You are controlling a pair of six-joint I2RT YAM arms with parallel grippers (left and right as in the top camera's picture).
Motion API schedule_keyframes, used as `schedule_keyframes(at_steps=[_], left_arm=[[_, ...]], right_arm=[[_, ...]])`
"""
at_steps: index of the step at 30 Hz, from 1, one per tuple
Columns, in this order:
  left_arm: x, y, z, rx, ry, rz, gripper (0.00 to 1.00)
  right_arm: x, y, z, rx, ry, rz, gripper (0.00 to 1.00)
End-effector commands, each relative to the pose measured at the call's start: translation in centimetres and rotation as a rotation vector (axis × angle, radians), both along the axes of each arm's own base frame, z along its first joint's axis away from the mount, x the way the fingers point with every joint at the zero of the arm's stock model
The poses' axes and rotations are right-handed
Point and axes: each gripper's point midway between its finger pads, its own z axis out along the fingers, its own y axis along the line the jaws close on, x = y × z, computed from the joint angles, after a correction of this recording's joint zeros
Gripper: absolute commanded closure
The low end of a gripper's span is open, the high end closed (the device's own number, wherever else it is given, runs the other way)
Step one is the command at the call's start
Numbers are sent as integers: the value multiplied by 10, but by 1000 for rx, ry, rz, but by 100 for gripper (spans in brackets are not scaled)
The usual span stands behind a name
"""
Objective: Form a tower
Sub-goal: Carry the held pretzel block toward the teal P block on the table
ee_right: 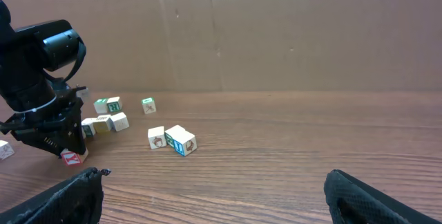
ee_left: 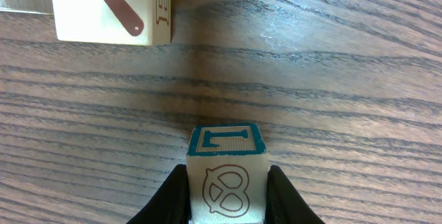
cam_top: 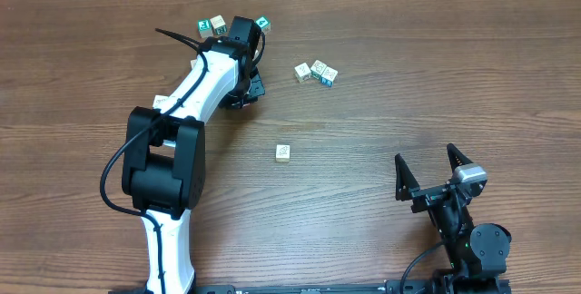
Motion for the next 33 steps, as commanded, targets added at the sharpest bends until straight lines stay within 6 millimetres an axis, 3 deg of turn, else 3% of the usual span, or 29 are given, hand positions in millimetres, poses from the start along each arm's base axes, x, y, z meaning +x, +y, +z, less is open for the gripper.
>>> schedule_keyframes(at_steps=[1, 4, 20, 24, 33], left_arm=[[-2, 7, -8, 22, 21, -11, 89], [-6, 6, -9, 20, 37, -13, 95], [-36, 9, -8, 40, 161, -112, 96], [-43, 10, 13, 47, 155, -117, 95], [-68, -1, 91, 58, 61, -168, 96]], right_arm=[[0, 0, -2, -4, -4, -2, 0], [0, 0, -2, -4, -4, -2, 0], [0, 0, -2, -4, -4, -2, 0], [0, 0, -2, -4, -4, -2, 0], [0, 0, -2, -4, -4, -2, 0]])
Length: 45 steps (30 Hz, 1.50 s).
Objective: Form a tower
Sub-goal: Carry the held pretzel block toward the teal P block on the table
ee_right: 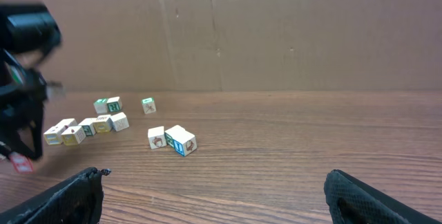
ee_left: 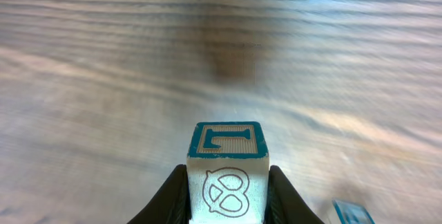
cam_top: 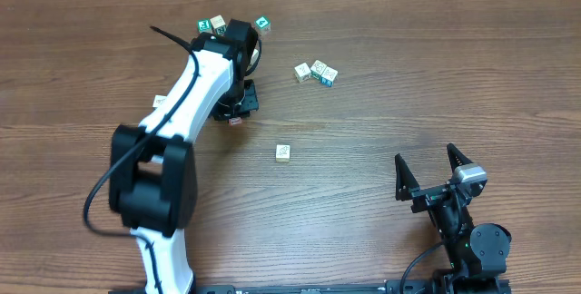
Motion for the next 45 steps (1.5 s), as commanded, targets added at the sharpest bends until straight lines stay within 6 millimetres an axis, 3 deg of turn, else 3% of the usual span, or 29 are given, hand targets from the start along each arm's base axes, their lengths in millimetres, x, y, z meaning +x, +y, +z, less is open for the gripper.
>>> schedule_keyframes(at_steps=[1, 8, 13, 20, 25, 31, 38, 45], left_arm=[[-10, -11, 51, 7, -104, -62, 96], [-44, -28, 109, 15, -223, -112, 96], [-76, -35, 116, -19, -271, -120, 96], [-107, -25, 69, -32, -231, -81, 96], [-118, -45, 27, -140, -189, -139, 96], [-129, -45, -11, -150, -174, -173, 96], [-143, -59, -33, -231, -94, -240, 96], [-144, -62, -44, -238, -64, -239, 96]], right_arm=[[0, 0, -2, -4, -3, -2, 0], [0, 0, -2, -4, -3, -2, 0], [0, 0, -2, -4, -3, -2, 0], [0, 0, -2, -4, -3, -2, 0], [0, 0, -2, -4, -3, -2, 0], [0, 0, -2, -4, -3, -2, 0], [0, 0, -2, -4, -3, -2, 0], [0, 0, -2, -4, -3, -2, 0]])
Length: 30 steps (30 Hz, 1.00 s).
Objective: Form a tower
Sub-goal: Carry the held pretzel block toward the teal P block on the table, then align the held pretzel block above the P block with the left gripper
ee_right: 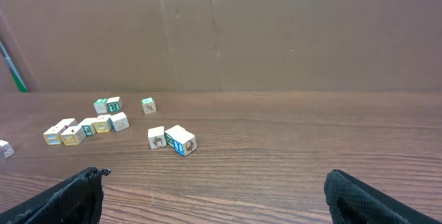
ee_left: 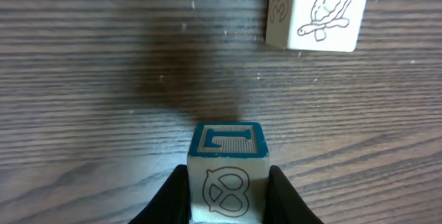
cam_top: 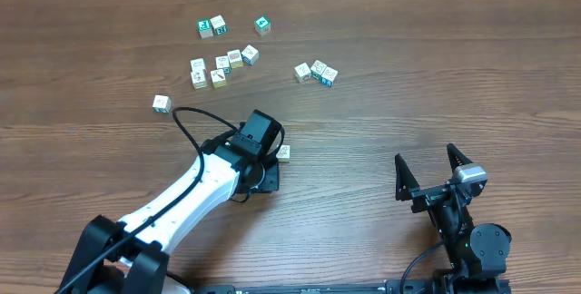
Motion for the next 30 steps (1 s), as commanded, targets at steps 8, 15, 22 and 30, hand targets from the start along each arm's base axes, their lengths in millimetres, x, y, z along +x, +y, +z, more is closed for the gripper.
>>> schedule_keyframes(at_steps=[8, 15, 22, 30], left_arm=[[-6, -5, -4, -23, 25, -34, 96], [4, -22, 9, -125, 20, -36, 96], [13, -40, 16, -211, -3, -14, 96], [7, -44, 9, -214, 37, -6, 96]], right_arm=[[0, 0, -2, -4, -3, -2, 0], [0, 0, -2, -4, -3, -2, 0], [0, 0, -2, -4, -3, -1, 0], [0, 0, -2, -4, -3, -2, 0]])
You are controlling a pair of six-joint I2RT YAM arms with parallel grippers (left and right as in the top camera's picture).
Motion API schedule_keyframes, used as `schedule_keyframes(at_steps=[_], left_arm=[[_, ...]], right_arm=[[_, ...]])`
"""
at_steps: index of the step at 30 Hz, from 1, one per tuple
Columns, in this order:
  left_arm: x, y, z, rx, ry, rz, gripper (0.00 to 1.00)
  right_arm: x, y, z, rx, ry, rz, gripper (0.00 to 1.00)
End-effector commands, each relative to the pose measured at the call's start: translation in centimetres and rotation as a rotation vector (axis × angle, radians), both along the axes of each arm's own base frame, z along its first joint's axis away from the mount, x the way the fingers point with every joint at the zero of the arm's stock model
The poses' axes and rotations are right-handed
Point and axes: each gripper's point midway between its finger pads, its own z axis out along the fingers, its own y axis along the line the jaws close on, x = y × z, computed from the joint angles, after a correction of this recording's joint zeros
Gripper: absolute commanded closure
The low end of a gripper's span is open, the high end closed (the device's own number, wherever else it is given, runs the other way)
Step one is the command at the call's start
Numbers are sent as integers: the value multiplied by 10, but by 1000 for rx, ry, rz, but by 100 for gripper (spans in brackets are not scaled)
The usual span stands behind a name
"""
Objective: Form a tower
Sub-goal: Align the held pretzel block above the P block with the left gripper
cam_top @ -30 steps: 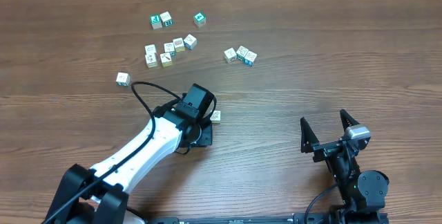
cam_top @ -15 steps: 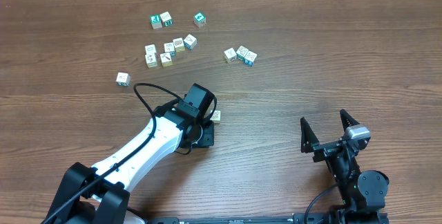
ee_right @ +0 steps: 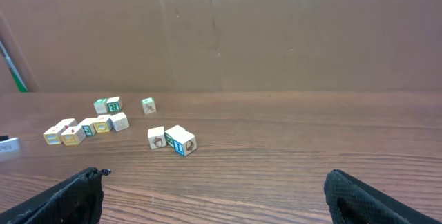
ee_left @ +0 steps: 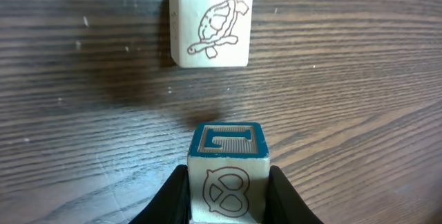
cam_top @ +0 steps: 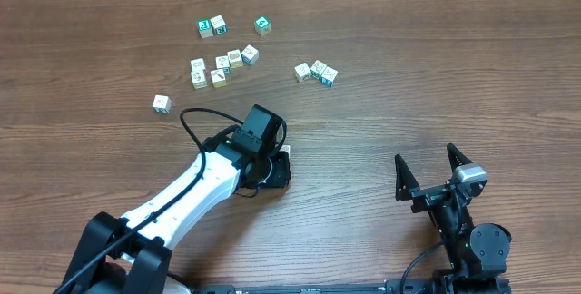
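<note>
My left gripper (ee_left: 228,189) is shut on a cream block with a teal-framed letter on top and a pretzel drawing on its side (ee_left: 228,162). It hangs just above the table, close behind a cream block with a turtle drawing (ee_left: 210,25) lying flat on the wood. In the overhead view the left gripper (cam_top: 272,169) covers that turtle block near the table's middle. My right gripper (cam_top: 434,172) stands open at the lower right, nothing between its fingers.
Several loose letter blocks lie at the back of the table: a cluster (cam_top: 221,63), a pair (cam_top: 211,26), a single one (cam_top: 261,24), a trio (cam_top: 317,72) and a lone block (cam_top: 161,102) at the left. A cardboard wall stands behind the table (ee_right: 276,30).
My left gripper, still holding the pretzel block, has shifted slightly right and forward; the turtle block now lies straight ahead of the held block instead of off to the upper right.
My left gripper was shut on the pretzel block at the back cluster of blocks. Then it held it a little nearer the middle. A second ago it was beside the lone turtle block at mid-table, and now sits lined up just behind it. The right arm stayed still.
</note>
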Motion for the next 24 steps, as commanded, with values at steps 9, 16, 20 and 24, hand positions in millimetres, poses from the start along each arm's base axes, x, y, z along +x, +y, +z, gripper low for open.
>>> schedule_keyframes(at_steps=[9, 16, 20, 24], left_arm=[[-8, -13, -13, 1, 78, 18, 96], [-8, -13, -16, 4, 87, 24, 96], [-8, -12, -16, 5, 87, 24, 96], [-8, -12, -16, 5, 87, 24, 96]], right_arm=[[0, 0, -2, -4, -4, -2, 0], [0, 0, -2, -4, -4, -2, 0], [0, 0, -2, -4, -3, -2, 0], [0, 0, -2, -4, -4, -2, 0]])
